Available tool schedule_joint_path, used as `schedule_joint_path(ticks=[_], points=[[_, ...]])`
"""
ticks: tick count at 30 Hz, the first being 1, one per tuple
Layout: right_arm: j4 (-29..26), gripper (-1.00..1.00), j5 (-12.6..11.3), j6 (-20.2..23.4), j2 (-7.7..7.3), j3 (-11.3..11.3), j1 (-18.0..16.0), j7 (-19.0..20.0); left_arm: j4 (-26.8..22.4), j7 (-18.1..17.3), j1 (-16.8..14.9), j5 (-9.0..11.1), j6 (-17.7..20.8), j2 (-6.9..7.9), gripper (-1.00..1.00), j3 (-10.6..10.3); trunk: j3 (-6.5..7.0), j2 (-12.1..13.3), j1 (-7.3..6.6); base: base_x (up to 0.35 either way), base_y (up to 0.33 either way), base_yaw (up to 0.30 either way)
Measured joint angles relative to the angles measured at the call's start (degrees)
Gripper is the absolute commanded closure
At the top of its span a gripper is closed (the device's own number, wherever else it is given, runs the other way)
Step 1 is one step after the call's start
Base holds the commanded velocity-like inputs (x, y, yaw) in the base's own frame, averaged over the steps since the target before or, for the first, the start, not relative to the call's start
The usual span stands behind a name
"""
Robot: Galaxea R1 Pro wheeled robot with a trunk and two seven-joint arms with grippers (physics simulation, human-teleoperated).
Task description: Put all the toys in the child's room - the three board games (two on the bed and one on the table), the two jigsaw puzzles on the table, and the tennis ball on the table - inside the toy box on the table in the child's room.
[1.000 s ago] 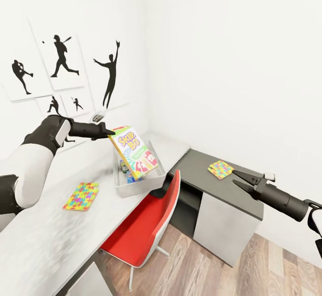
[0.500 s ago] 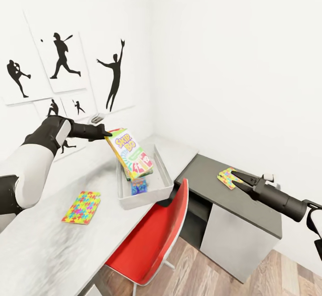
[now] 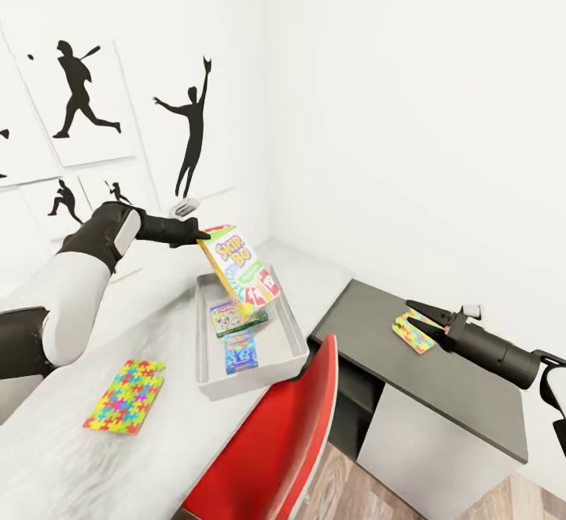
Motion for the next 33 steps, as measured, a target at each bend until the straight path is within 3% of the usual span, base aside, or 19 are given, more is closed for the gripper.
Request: schedule_joint_path(ticks=[9,13,33], points=[[-0.1,-1.00,-0.1,1.4,-0.06,-0.4,-0.2,-0.1,0.0,-0.4,0.0,0.0,0.8,0.29,1.00,-0.2,-0.84,0.0,0.00,0.276,0.000,0.000],[-0.1,-1.00,0.0,1.4,-0.06,-0.5,-0.3,-0.1,-0.3,-0.6,0.0,0.3,2.8,0.31,1.00,-0.2,-1.21,0.0,0.02,0.110,0.000,0.000],[0.2,-1.00,-0.1,1.4,-0.06,-0.4,-0.3,-0.1,-2.0,-0.6,0.0,0.3,3.6,0.08,1.00,-0.1,-1.79,0.0,0.04,-0.051,0.003,0.000]])
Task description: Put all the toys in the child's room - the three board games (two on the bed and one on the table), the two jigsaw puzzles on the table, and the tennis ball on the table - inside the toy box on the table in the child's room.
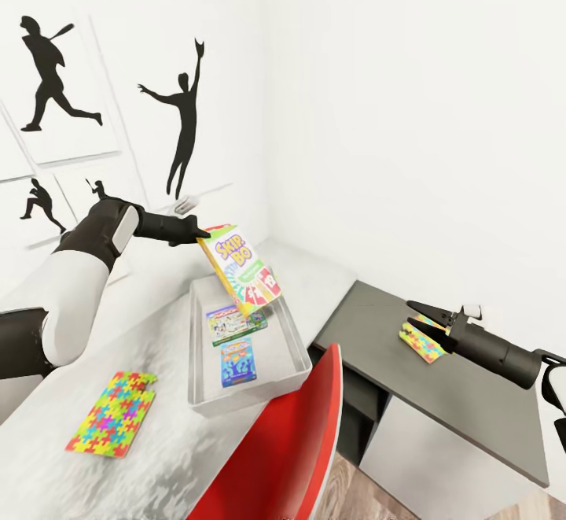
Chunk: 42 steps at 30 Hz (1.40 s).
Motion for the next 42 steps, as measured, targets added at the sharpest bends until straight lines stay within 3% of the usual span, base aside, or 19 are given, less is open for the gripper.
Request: schedule_joint_path(ticks=[11,31,42], points=[[0.1,-1.00,0.0,0.0,0.01,-0.1,0.1,0.0,0.0,0.1,0.0,-0.1,0.0,0.01,1.00,-0.1,-0.21,0.0,-0.01,-0.028,0.001,0.000],[0.1,-1.00,0.0,0.0,0.01,0.0,0.0,-0.1,0.0,0.2,0.0,-0.6,0.2,0.29,1.00,-0.4,-2.04,0.0,-0.01,-0.029,0.000,0.000],[0.1,-1.00,0.1,0.0,0.00,0.0,0.0,-0.1,0.1,0.3,0.0,-1.8,0.3,0.04,1.00,-0.4,-3.08,0.0,-0.01,-0.019,0.000,0.000]])
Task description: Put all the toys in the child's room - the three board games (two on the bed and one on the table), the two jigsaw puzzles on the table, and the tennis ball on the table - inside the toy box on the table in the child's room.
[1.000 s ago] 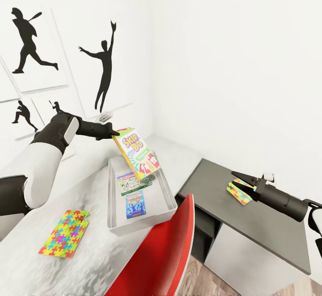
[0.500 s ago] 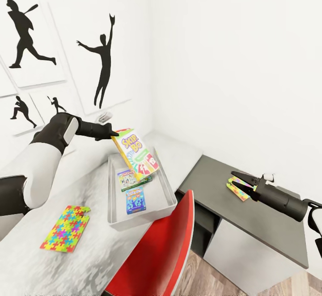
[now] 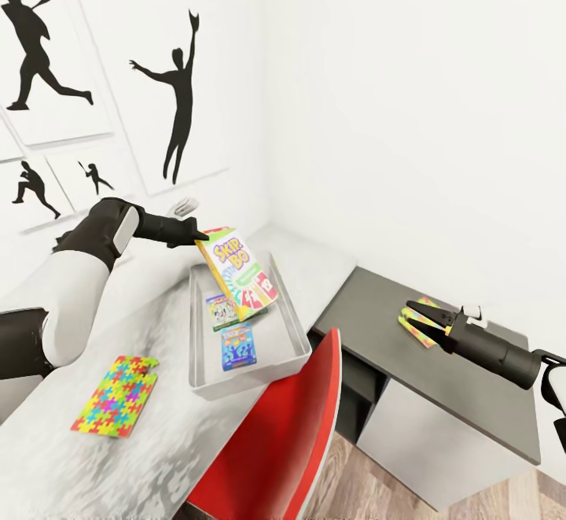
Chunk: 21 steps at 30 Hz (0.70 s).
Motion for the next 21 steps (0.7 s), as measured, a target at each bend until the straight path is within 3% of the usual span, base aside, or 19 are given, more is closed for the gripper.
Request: schedule_joint_path(ticks=[7,14,21], points=[[0.0,-1.00,-0.1,0.0,0.00,0.0,0.0,-0.1,0.1,0.1,0.0,-1.0,0.0,-0.04,1.00,-0.2,-0.66,0.0,0.01,-0.104,0.000,0.000],[0.0,-1.00,-0.1,0.0,-0.08,0.0,-0.1,-0.1,0.1,-0.1,-0.1,-1.6,1.9,0.10,1.00,-3.0,-1.32,0.0,0.00,-0.015,0.000,0.000],[0.0,-1.00,-0.1,0.0,-0.27,0.0,-0.1,-0.1,0.1,-0.1,0.0,-1.5,2.1,-0.06,1.00,-3.8,-1.98,0.0,0.00,-0.001,0.000,0.000]])
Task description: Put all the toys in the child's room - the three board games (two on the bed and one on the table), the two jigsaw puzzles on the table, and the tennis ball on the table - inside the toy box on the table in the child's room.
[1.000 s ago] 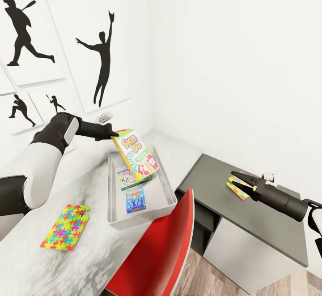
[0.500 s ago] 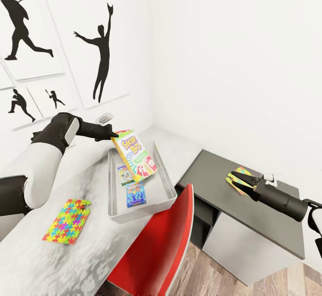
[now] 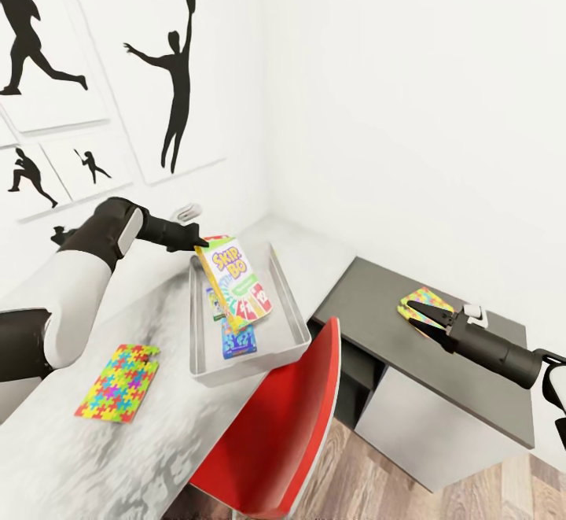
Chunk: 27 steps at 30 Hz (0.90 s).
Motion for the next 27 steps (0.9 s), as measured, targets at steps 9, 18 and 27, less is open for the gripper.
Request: schedule_joint_path(ticks=[9,18,27], points=[[0.0,-1.00,0.0,0.0,-0.04,0.0,0.0,0.0,0.3,-0.4,0.0,0.0,0.1,-0.11,1.00,0.0,-0.85,0.0,0.00,0.000,0.000,0.000],[0.0,-1.00,0.0,0.0,-0.05,0.0,0.0,0.0,0.5,-0.9,-0.1,0.1,0.1,-0.20,1.00,0.0,-1.70,0.0,0.00,0.000,0.000,0.000],[0.0,-1.00,0.0,0.0,-0.08,0.0,0.0,0.0,0.3,-12.1,-0.1,0.6,0.3,-0.61,1.00,-7.3,-2.55,0.0,0.00,0.000,0.000,0.000]])
